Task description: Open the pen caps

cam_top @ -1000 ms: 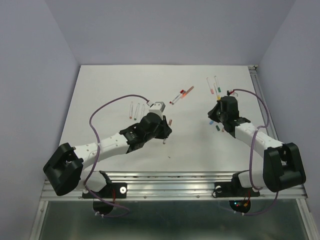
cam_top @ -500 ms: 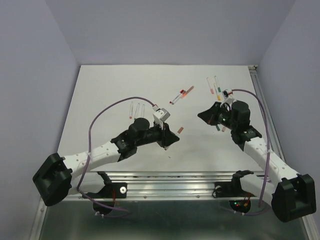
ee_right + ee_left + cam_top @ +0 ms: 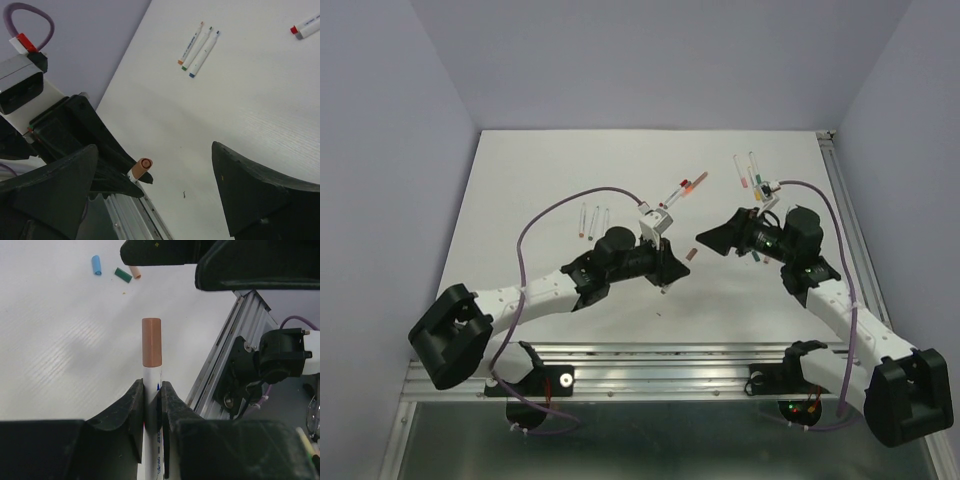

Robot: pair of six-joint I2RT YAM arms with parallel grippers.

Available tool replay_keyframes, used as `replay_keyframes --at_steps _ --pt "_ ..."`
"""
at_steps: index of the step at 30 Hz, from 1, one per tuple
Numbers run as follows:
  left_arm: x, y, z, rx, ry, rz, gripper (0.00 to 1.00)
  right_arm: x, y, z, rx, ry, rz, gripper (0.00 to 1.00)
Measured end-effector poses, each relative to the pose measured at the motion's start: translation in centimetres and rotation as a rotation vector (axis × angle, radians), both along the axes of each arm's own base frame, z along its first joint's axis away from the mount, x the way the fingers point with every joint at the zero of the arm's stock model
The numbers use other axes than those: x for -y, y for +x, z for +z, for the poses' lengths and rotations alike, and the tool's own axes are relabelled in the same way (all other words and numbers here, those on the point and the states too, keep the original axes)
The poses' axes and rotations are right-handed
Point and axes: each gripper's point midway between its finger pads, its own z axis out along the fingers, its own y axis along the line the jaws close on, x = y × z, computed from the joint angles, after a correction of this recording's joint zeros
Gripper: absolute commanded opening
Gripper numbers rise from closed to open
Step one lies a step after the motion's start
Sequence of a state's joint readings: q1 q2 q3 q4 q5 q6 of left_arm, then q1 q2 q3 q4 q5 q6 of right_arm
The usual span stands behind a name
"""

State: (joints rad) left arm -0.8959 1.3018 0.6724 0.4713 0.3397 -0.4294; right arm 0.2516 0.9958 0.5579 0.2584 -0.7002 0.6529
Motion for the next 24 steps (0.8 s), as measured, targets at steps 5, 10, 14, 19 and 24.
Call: replay_keyframes --at_steps 5,10,14,19,24 --pt "1.4 1.3 1.2 -0.018 -0.038 0.033 0.0 -1.8 -0.3 0.7 0.012 0.044 0.051 1.0" --pt "2.4 2.1 2.7 -0.024 -0.089 0.049 0.0 -3.1 -0.3 -0.2 -0.022 0.04 0.057 0.83" --pt "2.6 2.2 2.7 -0.036 -0.098 0.051 0.0 -3.8 -0.1 -0.5 -0.031 0.032 0.029 0.71" --pt "2.7 2.3 2.5 -0.044 -0.096 0.053 0.0 -4.0 0.3 -0.3 -0.023 0.035 -0.01 0.58" --pt "2.7 2.3 2.5 -0.045 -0.099 0.055 0.0 -4.0 0.7 -0.2 -0.022 0.041 -0.032 0.32"
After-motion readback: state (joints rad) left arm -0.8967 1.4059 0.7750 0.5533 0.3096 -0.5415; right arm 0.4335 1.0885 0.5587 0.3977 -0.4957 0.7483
